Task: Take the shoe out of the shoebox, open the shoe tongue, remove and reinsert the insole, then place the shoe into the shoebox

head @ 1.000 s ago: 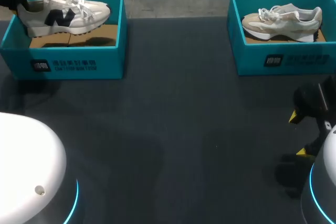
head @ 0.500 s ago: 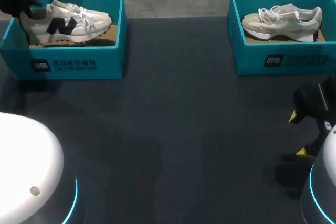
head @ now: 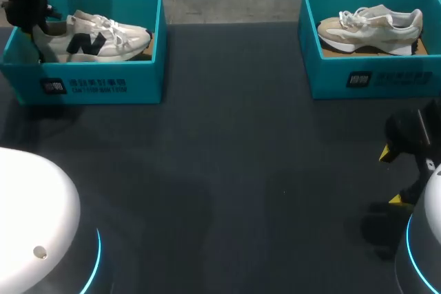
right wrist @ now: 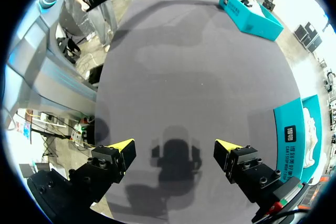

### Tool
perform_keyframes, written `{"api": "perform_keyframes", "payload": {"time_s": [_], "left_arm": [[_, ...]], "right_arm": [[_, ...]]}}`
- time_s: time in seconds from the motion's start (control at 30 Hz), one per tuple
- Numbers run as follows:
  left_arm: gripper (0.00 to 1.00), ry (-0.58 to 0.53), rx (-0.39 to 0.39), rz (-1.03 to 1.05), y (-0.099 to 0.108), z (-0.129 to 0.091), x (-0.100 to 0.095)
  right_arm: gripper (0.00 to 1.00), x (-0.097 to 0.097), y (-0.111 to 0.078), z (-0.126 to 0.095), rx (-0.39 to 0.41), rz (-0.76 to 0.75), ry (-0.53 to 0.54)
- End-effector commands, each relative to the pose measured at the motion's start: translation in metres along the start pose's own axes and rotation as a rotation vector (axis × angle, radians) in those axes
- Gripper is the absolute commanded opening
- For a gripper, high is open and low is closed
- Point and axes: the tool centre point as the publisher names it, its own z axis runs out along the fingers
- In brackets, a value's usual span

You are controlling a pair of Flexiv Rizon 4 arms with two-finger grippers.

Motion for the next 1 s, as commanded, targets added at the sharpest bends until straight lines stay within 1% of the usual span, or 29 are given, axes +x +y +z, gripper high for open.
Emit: {"api": "perform_keyframes", "payload": {"time_s": [0.03,0.33,0.5,0.77,1.0], "left_arm": [[0.0,-0.007,-0.015,0.011,-0.008,-0.003,0.001],[0.0,-0.005,-0.024,0.038,-0.026,-0.008,0.004],[0.0,-0.005,-0.022,0.046,-0.032,-0.004,0.005],[0.0,-0.007,-0.018,0.065,-0.036,-0.002,0.004],[0.0,-0.006,-0.012,0.081,-0.034,0.001,0.0]], "right_arm": [[1.0,0.001,0.0,0.0,0.002,0.001,-0.002],[1.0,0.001,0.0,0.0,0.002,0.001,-0.002],[1.0,0.001,0.0,0.0,0.002,0.001,-0.002],[1.0,0.001,0.0,0.0,0.002,0.001,-0.002],[1.0,0.001,0.0,0.0,0.002,0.001,-0.002]]}}
